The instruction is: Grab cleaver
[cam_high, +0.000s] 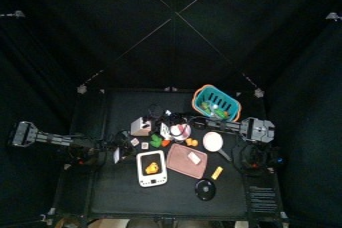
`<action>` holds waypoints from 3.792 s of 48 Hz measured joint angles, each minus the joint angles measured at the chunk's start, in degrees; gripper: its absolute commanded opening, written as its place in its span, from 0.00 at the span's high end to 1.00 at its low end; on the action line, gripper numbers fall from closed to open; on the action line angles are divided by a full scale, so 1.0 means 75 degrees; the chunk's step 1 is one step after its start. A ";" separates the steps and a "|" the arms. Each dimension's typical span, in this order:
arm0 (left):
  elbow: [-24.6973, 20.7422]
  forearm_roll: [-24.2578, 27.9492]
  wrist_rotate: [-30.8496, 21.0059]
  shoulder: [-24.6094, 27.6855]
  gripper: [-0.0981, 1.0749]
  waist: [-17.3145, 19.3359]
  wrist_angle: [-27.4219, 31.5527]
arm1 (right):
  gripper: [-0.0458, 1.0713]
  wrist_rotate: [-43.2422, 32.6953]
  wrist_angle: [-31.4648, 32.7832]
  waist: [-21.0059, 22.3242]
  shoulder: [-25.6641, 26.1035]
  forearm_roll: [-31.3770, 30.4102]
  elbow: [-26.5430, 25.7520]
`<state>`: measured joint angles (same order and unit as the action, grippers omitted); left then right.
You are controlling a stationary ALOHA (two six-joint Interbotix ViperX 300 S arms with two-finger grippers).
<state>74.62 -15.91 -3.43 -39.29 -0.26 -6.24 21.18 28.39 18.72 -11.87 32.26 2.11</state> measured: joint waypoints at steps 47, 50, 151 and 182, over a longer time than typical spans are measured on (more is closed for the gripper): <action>0.0105 -0.0094 0.0012 0.0000 0.47 0.0000 -0.0117 | 0.27 0.1500 -0.2473 -0.0516 -0.0164 -0.1172 0.0645; 0.0117 -0.0094 0.0000 0.0012 0.47 0.0012 -0.0129 | 0.27 0.1500 -0.2473 -0.0516 -0.0199 -0.1230 0.0609; 0.0176 -0.0105 0.0012 0.0000 0.47 0.0012 -0.0129 | 0.57 0.1430 -0.2332 -0.0422 -0.0844 -0.1230 0.0105; 0.0176 -0.0105 0.0012 0.0000 0.47 0.0012 -0.0129 | 0.58 0.1418 -0.2332 -0.0422 -0.0152 -0.1277 0.0563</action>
<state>75.94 -16.70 -3.34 -39.29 -0.18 -7.21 31.82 10.90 15.56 -13.01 22.68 6.33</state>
